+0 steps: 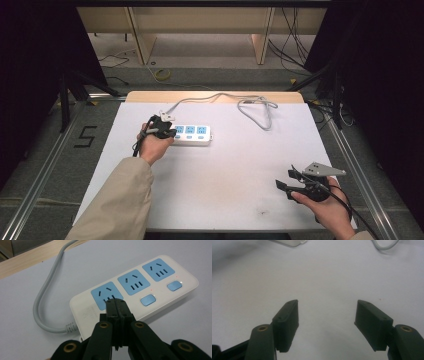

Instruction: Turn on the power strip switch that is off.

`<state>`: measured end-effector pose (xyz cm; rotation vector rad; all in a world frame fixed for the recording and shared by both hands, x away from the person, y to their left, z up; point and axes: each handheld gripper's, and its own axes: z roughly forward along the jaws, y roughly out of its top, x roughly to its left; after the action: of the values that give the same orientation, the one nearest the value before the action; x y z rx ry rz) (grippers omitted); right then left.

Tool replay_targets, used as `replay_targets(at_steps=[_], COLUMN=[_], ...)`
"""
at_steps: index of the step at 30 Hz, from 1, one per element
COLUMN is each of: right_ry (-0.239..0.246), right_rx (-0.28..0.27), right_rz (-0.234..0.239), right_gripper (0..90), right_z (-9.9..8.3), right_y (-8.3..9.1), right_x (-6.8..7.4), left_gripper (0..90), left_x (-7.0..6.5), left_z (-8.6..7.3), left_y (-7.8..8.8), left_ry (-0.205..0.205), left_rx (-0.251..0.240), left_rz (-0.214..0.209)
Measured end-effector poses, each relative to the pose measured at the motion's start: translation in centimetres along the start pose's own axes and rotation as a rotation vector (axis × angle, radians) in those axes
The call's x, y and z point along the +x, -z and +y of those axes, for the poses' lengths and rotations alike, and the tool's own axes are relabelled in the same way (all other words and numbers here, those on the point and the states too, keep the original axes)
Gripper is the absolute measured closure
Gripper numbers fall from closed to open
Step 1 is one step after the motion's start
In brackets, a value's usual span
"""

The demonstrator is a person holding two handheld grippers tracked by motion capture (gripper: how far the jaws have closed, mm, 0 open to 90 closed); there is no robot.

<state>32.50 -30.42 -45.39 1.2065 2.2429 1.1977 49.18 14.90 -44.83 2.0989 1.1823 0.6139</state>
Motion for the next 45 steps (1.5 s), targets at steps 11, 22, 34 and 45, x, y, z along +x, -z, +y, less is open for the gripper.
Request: replay_targets(at_steps=[11, 22, 34, 45], right_ry=[0.001, 0.001, -0.001, -0.005], right_rx=[0.000, 0.000, 0.000, 0.004], right_rz=[0.000, 0.000, 0.001, 0.002], right_gripper=[35.7, 35.7, 35.7, 35.7], right_z=[0.0, 0.0, 0.0, 0.0], right_y=[0.0, 0.0, 0.0, -0.1], right_x=[0.0, 0.0, 0.0, 0.0], left_gripper=[89.8, 89.8, 89.8, 89.8], left_x=[-0.2, -0.4, -0.6, -0.5], left_z=[0.3, 0.7, 0.9, 0.8], left_y=[-0.6, -0.9, -1.2, -1.6], left_ry=[0.006, 0.007, 0.013, 0.020], left_rx=[0.012, 0.026, 0.047, 0.060], left_rz=[-0.003, -0.011, -0.008, -0.007])
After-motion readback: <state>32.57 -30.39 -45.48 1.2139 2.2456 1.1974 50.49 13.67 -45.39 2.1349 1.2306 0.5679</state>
